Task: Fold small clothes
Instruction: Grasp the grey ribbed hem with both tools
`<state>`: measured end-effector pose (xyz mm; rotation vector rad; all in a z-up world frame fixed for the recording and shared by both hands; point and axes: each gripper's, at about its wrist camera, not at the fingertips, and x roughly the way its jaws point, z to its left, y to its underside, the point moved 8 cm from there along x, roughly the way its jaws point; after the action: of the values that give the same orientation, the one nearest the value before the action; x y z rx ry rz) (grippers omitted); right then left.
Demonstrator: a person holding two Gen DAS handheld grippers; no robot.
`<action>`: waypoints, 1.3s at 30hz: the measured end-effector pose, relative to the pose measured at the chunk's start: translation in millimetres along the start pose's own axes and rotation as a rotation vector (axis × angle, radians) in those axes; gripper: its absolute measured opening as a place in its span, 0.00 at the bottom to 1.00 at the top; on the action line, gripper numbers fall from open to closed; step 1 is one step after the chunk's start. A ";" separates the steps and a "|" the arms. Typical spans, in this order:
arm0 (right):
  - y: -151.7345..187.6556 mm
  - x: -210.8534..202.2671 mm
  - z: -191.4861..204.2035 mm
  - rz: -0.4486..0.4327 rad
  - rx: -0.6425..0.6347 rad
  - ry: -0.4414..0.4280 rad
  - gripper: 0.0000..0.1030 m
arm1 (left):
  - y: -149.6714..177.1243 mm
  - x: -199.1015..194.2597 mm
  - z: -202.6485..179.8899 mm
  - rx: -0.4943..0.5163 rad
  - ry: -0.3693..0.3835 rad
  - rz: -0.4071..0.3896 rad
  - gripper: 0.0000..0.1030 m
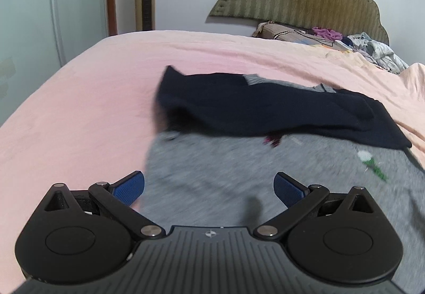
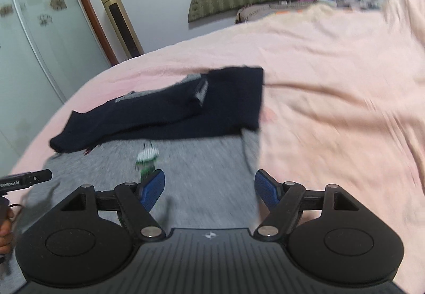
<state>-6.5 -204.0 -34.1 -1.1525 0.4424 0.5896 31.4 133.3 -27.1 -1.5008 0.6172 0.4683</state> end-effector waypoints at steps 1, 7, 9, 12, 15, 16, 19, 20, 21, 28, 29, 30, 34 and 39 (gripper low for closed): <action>4.3 -6.2 -5.1 0.011 0.008 -0.018 0.73 | 2.6 -4.4 8.0 -0.006 0.002 0.002 1.00; 27.9 -25.4 -13.0 0.070 0.001 -0.054 0.73 | 17.9 -18.7 44.1 -0.042 0.028 0.032 0.98; 36.9 -28.9 -11.5 0.092 -0.014 -0.061 0.69 | 26.2 -20.5 50.3 -0.061 0.064 0.060 0.95; 50.0 -35.4 -8.9 0.123 -0.023 -0.097 0.59 | 40.7 -22.5 50.6 -0.076 0.141 0.104 0.91; 62.1 -41.7 -1.9 0.142 -0.029 -0.133 0.53 | 45.8 -26.9 42.4 -0.031 0.181 0.105 0.86; 64.3 -42.8 0.9 0.147 -0.028 -0.143 0.51 | 46.5 -26.8 38.8 -0.024 0.192 0.107 0.82; 68.7 -39.6 11.2 0.163 0.020 -0.206 0.33 | 45.3 -25.3 22.7 -0.006 0.248 0.112 0.49; 70.6 -36.4 13.4 0.169 0.050 -0.223 0.26 | 44.6 -23.9 18.9 -0.013 0.261 0.117 0.46; 71.3 -32.7 14.5 0.171 0.073 -0.234 0.24 | 44.6 -21.5 16.9 -0.018 0.262 0.120 0.39; 60.1 -36.6 16.2 0.133 0.160 -0.282 0.07 | 41.0 -31.2 17.2 -0.094 0.310 0.136 0.07; 53.0 -39.9 17.5 0.118 0.170 -0.300 0.07 | 35.7 -35.3 16.3 -0.105 0.326 0.125 0.07; 44.7 -43.8 19.9 0.099 0.169 -0.314 0.07 | 27.4 -39.4 14.7 -0.116 0.343 0.109 0.07; 5.3 -44.3 31.5 0.029 0.099 -0.304 0.07 | -14.2 -43.1 0.3 -0.131 0.403 0.045 0.07; -35.9 -16.7 33.4 -0.028 0.026 -0.206 0.07 | -44.3 -14.9 -9.1 -0.120 0.309 0.013 0.07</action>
<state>4.5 -186.3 13.4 -1.0587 0.2562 0.6692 47.5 124.2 16.8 -1.7006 0.8523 0.2879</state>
